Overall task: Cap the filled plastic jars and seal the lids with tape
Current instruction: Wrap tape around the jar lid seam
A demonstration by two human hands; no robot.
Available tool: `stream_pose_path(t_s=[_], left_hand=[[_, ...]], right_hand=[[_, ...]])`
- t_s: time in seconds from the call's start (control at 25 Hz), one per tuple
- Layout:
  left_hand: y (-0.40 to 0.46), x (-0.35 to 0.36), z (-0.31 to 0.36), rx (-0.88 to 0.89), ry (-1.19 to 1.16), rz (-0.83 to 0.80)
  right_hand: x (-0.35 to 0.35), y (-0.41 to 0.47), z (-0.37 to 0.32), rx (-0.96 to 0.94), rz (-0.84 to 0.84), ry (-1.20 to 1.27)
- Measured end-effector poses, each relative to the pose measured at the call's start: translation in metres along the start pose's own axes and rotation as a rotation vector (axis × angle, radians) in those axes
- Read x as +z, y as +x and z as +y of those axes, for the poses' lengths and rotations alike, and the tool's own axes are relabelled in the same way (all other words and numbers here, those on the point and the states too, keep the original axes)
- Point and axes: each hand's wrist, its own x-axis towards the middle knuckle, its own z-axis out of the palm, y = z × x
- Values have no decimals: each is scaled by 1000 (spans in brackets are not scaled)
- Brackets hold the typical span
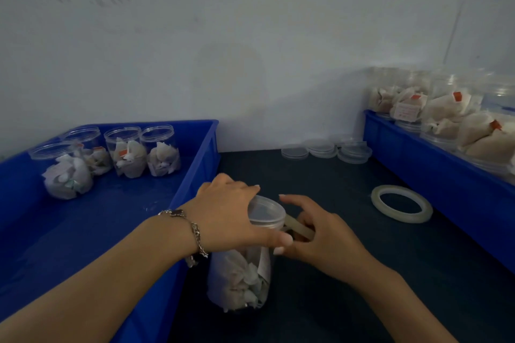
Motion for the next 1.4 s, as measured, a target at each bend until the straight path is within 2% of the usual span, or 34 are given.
stream_pose_path(t_s=[0.12,0.28,0.48,0.64,0.88,1.08,1.28,1.4], left_hand=[[1,-6,-10,14,-17,-29],[-2,-14,-20,-3,-169,-131],[-4,-20,-28,33,-177,-175],[-7,-25,-31,49,-146,-195],[-2,-20,-27,137,-192,-190],[0,-13,-18,283,-330,-156],[3,-10,-19,368,-669,-308],[9,-13,-19,314,-617,-321]], right_hand=[[-4,1,4,25,-178,78],[-4,-1,-1,50,-300,113],[-11,-8,-8,85,-62,266],[-8,-9,-9,59,117,40],[-4,-7,-3,21,182,-193],[-4,-7,-2,15,196,-164],[-8,-8,0,-12,283,-139],[-7,-9,-3,23,245,-132]])
